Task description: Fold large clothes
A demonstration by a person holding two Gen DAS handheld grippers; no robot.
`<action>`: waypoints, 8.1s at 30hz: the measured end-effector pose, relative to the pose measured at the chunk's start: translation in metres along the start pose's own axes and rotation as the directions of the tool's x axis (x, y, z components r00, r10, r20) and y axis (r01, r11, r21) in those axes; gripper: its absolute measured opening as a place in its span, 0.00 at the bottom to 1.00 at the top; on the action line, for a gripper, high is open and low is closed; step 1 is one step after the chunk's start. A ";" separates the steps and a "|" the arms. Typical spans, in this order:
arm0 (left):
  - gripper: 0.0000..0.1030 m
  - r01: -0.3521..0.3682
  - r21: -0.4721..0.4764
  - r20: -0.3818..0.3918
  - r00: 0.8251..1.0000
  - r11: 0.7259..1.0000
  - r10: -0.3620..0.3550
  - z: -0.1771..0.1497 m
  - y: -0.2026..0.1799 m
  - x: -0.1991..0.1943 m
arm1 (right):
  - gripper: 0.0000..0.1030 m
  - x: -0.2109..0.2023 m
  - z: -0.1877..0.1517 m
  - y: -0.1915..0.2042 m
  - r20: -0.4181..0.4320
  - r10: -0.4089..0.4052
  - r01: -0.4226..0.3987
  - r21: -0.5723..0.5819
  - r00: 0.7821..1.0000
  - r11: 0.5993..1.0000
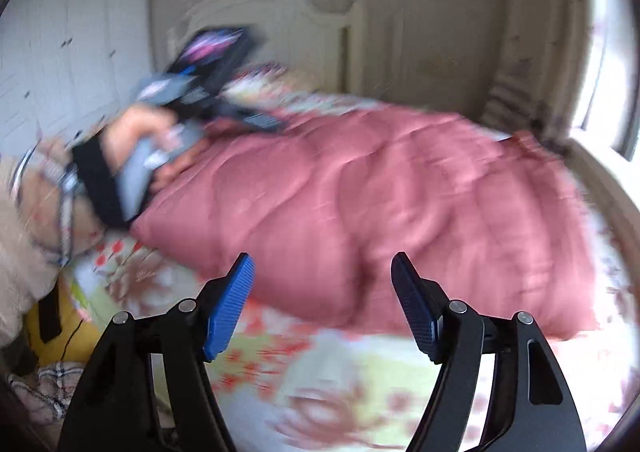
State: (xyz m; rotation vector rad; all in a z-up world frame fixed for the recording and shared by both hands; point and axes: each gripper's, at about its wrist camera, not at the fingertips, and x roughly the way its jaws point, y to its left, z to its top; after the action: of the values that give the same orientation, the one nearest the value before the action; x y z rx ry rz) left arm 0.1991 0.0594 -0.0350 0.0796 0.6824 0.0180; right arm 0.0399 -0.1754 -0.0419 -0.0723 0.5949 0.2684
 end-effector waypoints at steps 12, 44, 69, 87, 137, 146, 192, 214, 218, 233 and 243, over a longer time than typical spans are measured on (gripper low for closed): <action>0.98 0.001 -0.180 -0.119 0.993 0.984 -0.023 -0.045 0.060 0.003 | 0.69 0.041 -0.005 -0.090 -0.130 -0.119 0.142 0.192 0.984 0.971; 0.98 -0.051 0.056 -0.139 0.989 0.997 0.058 0.009 -0.002 0.080 | 0.92 0.175 0.092 -0.050 -0.207 -0.099 0.095 -0.030 0.973 0.995; 0.98 -0.052 0.077 -0.123 0.991 0.996 0.061 0.008 -0.008 0.077 | 0.95 0.226 0.116 -0.176 -0.357 -0.133 0.248 0.299 0.925 0.922; 0.98 -0.002 -0.107 -0.250 0.968 0.994 -0.025 0.040 0.043 0.134 | 0.96 0.222 0.114 -0.174 -0.341 -0.130 0.243 0.315 0.931 0.917; 0.98 -0.021 0.011 -0.171 0.985 1.000 0.022 0.015 0.054 0.091 | 0.95 0.121 0.087 -0.107 -0.232 -0.279 0.296 0.041 0.932 0.954; 0.98 -0.061 -0.021 -0.152 0.987 0.998 0.057 0.020 0.055 0.081 | 0.96 0.133 0.061 -0.154 -0.269 -0.183 0.248 0.232 0.946 0.941; 0.98 0.041 -0.007 0.017 0.999 0.999 -0.041 0.018 -0.009 0.005 | 0.96 0.052 0.058 -0.118 -0.178 -0.229 0.266 0.223 0.957 0.938; 0.98 0.118 0.049 -0.083 0.990 0.992 -0.114 -0.006 -0.043 0.057 | 0.96 -0.023 -0.024 -0.215 -0.127 -0.115 0.167 0.553 0.985 0.816; 0.98 0.118 0.048 -0.083 0.990 0.992 -0.114 -0.006 -0.043 0.057 | 0.96 -0.045 -0.050 -0.179 -0.078 -0.010 0.055 0.599 0.997 0.799; 0.98 0.115 0.005 -0.099 0.989 0.993 -0.114 -0.006 -0.036 0.062 | 0.96 0.060 -0.009 -0.125 0.077 0.106 -0.128 0.738 0.991 0.662; 0.98 0.137 0.010 -0.081 0.987 0.990 -0.136 0.030 -0.051 0.011 | 0.33 0.043 -0.003 -0.122 0.255 0.056 -0.224 0.703 0.965 0.675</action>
State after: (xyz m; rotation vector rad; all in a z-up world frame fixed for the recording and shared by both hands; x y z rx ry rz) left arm 0.2260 0.0071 -0.0230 0.0467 0.7671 -0.1164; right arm 0.1054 -0.2832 -0.0694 0.7852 0.4550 0.1676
